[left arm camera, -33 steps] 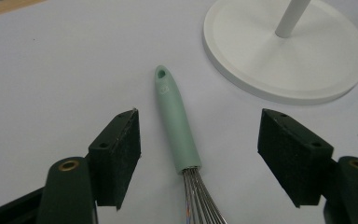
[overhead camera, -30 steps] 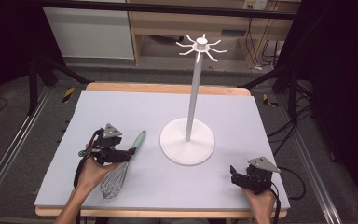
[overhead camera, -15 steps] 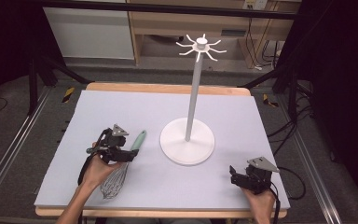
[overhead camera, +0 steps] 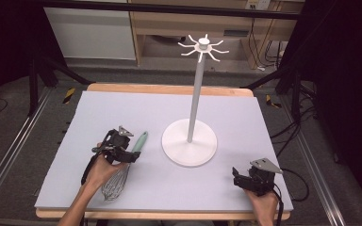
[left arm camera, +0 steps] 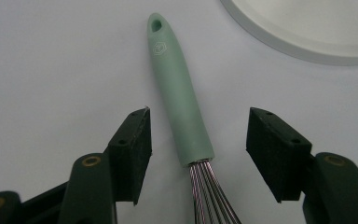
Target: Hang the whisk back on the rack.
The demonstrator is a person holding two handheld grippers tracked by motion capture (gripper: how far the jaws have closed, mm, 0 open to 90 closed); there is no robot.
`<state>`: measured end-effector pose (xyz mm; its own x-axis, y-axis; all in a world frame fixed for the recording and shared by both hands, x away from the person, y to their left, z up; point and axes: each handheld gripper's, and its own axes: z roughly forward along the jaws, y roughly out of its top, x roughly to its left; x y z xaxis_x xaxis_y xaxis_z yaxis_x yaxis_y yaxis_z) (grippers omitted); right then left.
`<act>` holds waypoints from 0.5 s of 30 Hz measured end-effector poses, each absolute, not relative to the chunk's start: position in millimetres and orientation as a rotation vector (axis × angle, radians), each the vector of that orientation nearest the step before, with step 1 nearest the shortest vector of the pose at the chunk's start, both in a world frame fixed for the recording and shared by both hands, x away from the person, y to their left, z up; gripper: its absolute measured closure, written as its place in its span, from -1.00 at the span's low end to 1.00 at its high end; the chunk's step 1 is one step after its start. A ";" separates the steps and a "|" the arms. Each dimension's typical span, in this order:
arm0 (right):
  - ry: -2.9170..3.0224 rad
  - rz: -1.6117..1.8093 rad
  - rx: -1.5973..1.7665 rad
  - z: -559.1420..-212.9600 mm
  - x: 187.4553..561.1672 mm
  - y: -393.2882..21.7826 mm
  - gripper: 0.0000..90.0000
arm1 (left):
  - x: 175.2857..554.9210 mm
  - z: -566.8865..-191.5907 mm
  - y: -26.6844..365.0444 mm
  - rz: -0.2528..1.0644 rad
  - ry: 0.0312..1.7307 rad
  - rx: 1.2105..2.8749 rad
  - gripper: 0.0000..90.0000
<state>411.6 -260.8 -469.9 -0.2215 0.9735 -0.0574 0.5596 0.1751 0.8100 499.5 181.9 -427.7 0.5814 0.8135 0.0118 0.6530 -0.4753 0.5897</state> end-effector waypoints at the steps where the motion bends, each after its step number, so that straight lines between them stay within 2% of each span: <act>1: 1.864 0.901 1.443 -470.0 411.8 -260.9 -0.76 | 500.9 -429.4 182.2 0.391 1.173 2.286 -0.06; 15: 1.867 0.898 1.444 -470.2 412.0 -260.8 -0.76 | 508.0 -441.7 180.2 0.350 1.206 2.327 0.15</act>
<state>412.0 -260.8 -470.2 -0.2222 0.9733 -0.0577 0.5620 0.1762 0.8081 508.0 180.2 -441.7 0.5762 0.8173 0.0011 0.6913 -0.4880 0.5328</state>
